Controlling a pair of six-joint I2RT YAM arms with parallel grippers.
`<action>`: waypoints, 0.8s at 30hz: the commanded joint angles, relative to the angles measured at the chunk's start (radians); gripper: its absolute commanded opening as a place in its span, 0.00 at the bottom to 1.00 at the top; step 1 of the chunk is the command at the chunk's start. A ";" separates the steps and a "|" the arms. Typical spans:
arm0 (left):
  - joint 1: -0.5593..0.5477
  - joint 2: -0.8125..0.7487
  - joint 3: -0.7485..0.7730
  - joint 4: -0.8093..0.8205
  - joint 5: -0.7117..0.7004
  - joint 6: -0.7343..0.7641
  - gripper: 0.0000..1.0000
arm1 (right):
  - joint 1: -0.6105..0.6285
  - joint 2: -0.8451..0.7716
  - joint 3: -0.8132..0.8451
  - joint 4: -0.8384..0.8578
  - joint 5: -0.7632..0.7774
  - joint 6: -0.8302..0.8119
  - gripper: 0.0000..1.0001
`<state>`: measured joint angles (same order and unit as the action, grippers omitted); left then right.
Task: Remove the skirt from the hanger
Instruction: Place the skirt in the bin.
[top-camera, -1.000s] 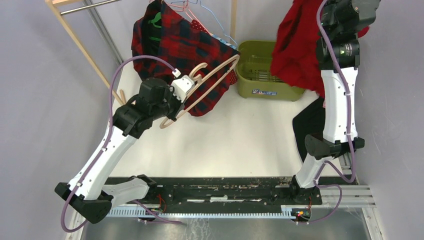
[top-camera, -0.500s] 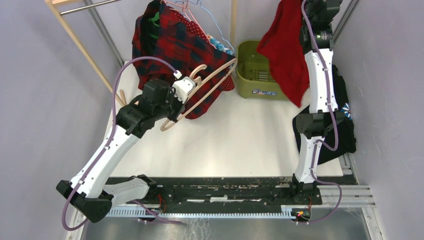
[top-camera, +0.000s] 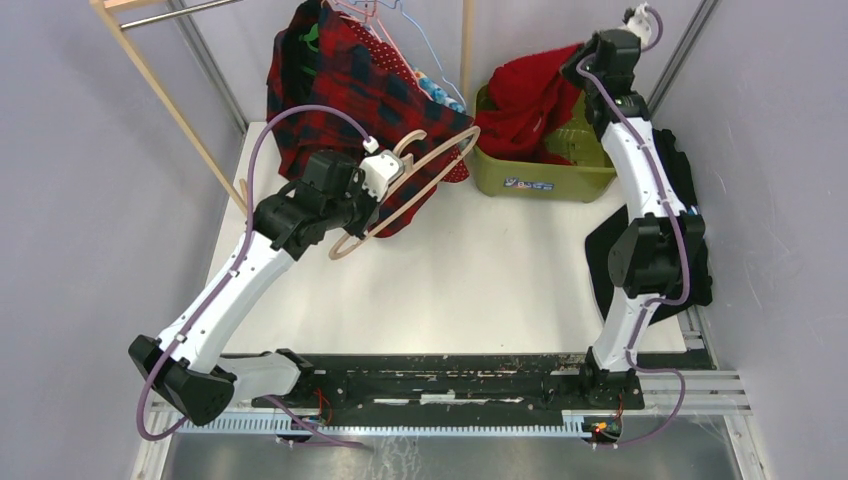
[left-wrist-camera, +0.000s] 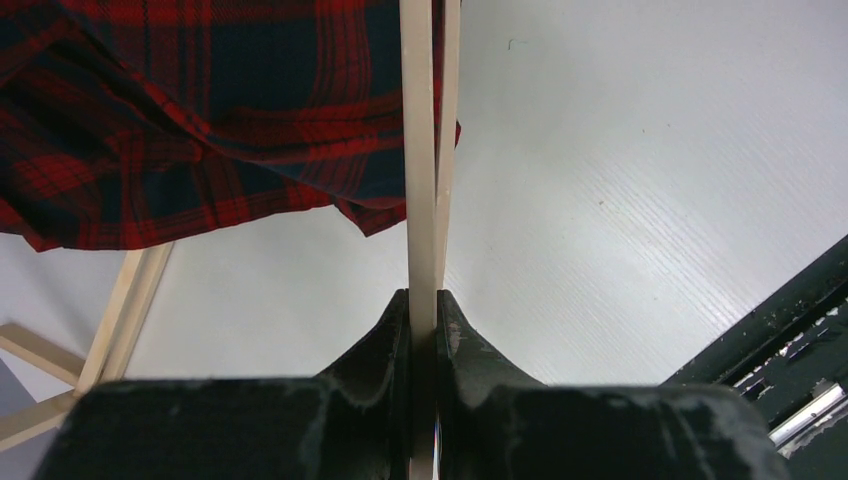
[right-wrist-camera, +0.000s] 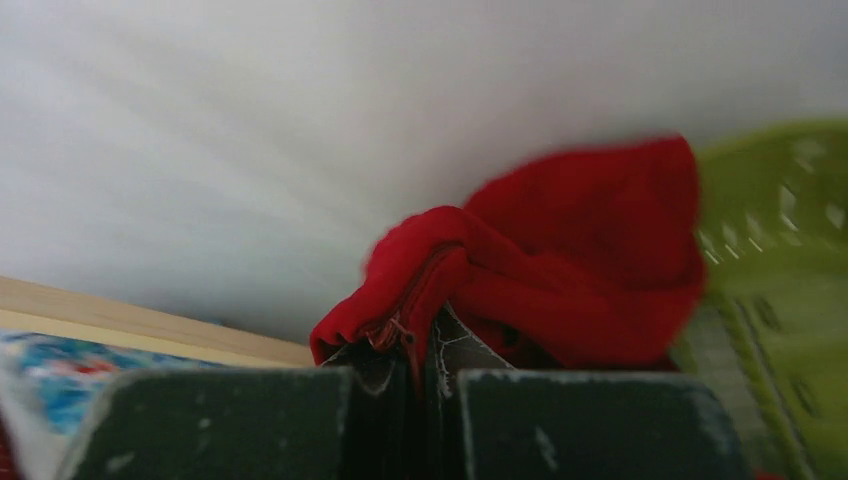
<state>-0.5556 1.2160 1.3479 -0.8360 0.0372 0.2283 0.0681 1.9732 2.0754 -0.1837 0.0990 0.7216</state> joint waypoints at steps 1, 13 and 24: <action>0.005 -0.018 0.060 0.017 0.013 0.017 0.03 | -0.036 -0.181 -0.207 -0.050 -0.024 0.012 0.01; 0.006 -0.079 0.087 -0.090 0.001 0.014 0.03 | -0.012 -0.238 -0.577 -0.144 -0.070 0.090 0.01; 0.005 -0.393 0.004 -0.217 -0.121 -0.055 0.03 | -0.002 -0.041 -0.114 -0.367 -0.020 0.067 0.57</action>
<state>-0.5556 0.9466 1.3460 -1.0271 0.0021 0.2268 0.0532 1.9259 1.8099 -0.5270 0.0509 0.7818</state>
